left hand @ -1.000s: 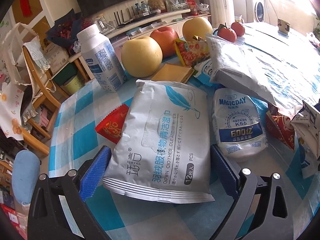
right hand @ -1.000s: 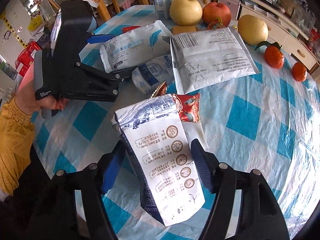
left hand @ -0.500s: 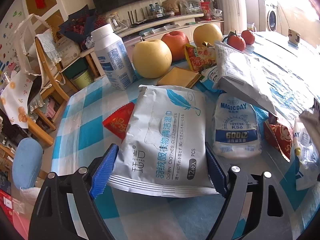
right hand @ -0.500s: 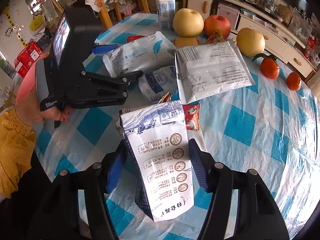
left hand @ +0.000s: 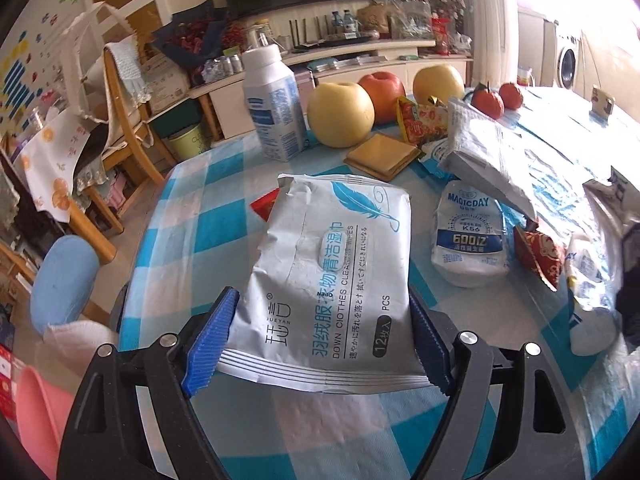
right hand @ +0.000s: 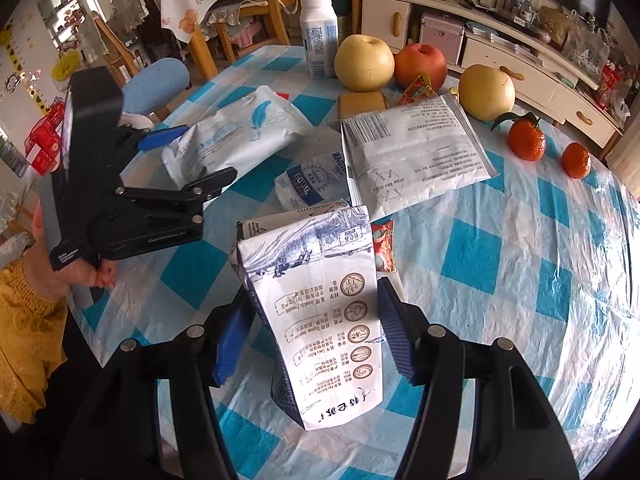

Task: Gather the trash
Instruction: 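Lift the carton with the right tool while the left tool grasps the white wipes pack, then drop the wipes pack into the orange bucket with the left tool while the right tool carries the carton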

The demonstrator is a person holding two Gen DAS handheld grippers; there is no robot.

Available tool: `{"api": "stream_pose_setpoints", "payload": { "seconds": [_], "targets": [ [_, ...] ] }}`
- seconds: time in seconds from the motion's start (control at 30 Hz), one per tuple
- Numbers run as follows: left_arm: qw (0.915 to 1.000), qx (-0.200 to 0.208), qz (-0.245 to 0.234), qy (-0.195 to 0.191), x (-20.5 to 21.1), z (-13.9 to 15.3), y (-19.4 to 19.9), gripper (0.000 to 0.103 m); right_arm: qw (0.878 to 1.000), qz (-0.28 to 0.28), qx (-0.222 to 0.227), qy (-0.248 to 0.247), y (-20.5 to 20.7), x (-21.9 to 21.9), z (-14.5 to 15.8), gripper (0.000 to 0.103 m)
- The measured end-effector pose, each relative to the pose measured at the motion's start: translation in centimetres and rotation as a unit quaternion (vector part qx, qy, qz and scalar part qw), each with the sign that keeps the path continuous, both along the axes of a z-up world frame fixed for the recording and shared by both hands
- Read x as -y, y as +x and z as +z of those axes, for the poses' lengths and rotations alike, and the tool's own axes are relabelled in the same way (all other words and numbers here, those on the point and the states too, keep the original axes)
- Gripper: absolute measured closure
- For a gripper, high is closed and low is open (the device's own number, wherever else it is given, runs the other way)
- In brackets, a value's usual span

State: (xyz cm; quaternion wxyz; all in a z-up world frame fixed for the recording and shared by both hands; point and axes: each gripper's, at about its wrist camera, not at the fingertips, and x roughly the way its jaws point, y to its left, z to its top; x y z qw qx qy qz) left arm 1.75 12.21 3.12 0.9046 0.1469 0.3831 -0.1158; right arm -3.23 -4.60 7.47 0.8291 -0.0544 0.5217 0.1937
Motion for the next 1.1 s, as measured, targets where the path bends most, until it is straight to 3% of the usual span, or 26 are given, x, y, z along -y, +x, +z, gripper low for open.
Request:
{"api": "stream_pose_setpoints", "payload": {
  "seconds": [0.37,0.57,0.97,1.1],
  "targets": [
    [0.9982,0.011,0.045,-0.038,-2.7,2.0,-3.5,0.022,0.999,-0.034,0.002,0.037,0.2,0.1,0.2,0.042],
    [0.9938,0.027,0.093,-0.056,-5.2,3.6,-5.4,0.022,0.997,-0.049,0.003,0.064,0.1,0.0,0.6,0.042],
    [0.9696,0.074,0.222,-0.071,-11.1,5.7,-5.9,0.022,0.989,-0.070,0.027,0.129,-0.5,-1.4,2.0,0.042],
    [0.9599,0.088,0.255,-0.076,-13.1,6.4,-6.3,0.022,0.989,-0.069,0.033,0.126,-0.6,-2.3,1.9,0.042]
  ]
}}
